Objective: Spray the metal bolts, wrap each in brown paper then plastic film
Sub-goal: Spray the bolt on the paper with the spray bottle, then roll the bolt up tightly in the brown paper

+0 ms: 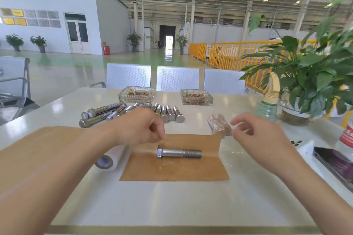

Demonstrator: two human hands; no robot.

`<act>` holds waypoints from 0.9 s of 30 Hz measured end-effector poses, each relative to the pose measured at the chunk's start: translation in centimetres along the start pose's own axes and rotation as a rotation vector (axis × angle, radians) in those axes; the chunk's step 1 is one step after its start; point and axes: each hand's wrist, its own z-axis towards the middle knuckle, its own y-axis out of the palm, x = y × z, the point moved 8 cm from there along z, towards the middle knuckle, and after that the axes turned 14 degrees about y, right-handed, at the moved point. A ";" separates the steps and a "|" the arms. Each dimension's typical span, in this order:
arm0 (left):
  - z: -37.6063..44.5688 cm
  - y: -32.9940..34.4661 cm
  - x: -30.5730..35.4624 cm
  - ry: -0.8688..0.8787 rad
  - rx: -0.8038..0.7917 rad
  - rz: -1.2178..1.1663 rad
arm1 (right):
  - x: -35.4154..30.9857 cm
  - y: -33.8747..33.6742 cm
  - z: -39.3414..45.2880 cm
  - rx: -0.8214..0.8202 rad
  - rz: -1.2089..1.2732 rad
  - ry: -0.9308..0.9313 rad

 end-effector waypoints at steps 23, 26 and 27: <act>-1.7 1.3 2.2 0.127 0.052 0.105 | -4.5 8.3 -4.4 -0.101 -0.404 -0.677; -0.7 1.9 1.3 0.062 0.012 0.118 | -4.4 8.1 -4.7 -0.093 -0.423 -0.686; -0.5 2.2 1.0 0.034 -0.012 0.111 | -4.4 8.0 -4.8 -0.084 -0.428 -0.692</act>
